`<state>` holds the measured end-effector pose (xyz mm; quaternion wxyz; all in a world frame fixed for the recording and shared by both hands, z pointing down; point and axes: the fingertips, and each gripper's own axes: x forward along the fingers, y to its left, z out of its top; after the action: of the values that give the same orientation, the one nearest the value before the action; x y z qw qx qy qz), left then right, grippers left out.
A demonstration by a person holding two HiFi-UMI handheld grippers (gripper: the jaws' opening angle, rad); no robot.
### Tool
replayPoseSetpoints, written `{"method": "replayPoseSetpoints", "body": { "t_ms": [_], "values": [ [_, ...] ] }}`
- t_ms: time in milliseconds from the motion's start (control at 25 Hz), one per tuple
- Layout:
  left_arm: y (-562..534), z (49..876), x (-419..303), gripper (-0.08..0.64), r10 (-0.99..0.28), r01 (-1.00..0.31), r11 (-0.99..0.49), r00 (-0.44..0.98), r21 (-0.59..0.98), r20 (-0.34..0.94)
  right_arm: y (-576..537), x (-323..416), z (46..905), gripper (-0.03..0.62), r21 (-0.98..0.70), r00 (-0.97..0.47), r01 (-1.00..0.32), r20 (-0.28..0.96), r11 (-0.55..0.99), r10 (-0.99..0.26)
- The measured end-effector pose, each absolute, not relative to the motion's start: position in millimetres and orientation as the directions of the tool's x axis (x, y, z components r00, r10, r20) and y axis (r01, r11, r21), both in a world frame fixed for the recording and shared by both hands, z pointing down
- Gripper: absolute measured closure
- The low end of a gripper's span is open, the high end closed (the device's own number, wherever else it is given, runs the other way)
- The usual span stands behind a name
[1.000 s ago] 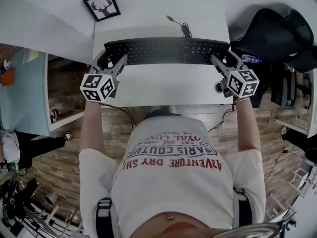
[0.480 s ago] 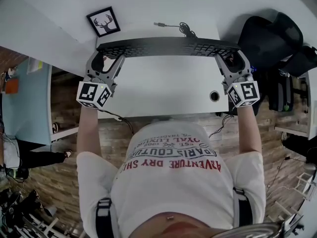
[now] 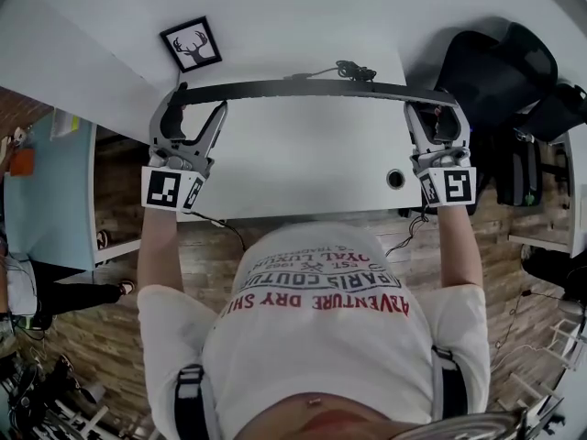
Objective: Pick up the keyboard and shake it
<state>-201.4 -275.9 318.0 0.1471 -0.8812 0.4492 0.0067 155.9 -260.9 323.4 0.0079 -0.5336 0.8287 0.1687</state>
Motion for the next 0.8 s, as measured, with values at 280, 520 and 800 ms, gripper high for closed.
{"method": "replayPoseSetpoints", "body": {
  "t_ms": [280,520,800],
  "values": [
    [-266.1,303.3,-205.8,0.245,-0.787,-0.795,-0.512,0.586,-0.326,-0.193,-247.4,149.3,302.8,0.308,0.336,-0.42,-0.885,-0.278,0.322,-0.864],
    [-252.8,290.9,-201.8,0.245,-0.773,-0.783,-0.499,0.596,-0.371,-0.217,-243.9,153.0,308.3,0.308,0.304,-0.405,-0.897,-0.278,0.32,-0.871],
    [-262.4,293.3,-195.5,0.245,-0.813,-0.797,-0.51,0.569,-0.323,-0.12,-255.6,159.3,331.5,0.308,0.168,-0.418,-0.903,-0.14,0.394,-0.898]
  ]
}}
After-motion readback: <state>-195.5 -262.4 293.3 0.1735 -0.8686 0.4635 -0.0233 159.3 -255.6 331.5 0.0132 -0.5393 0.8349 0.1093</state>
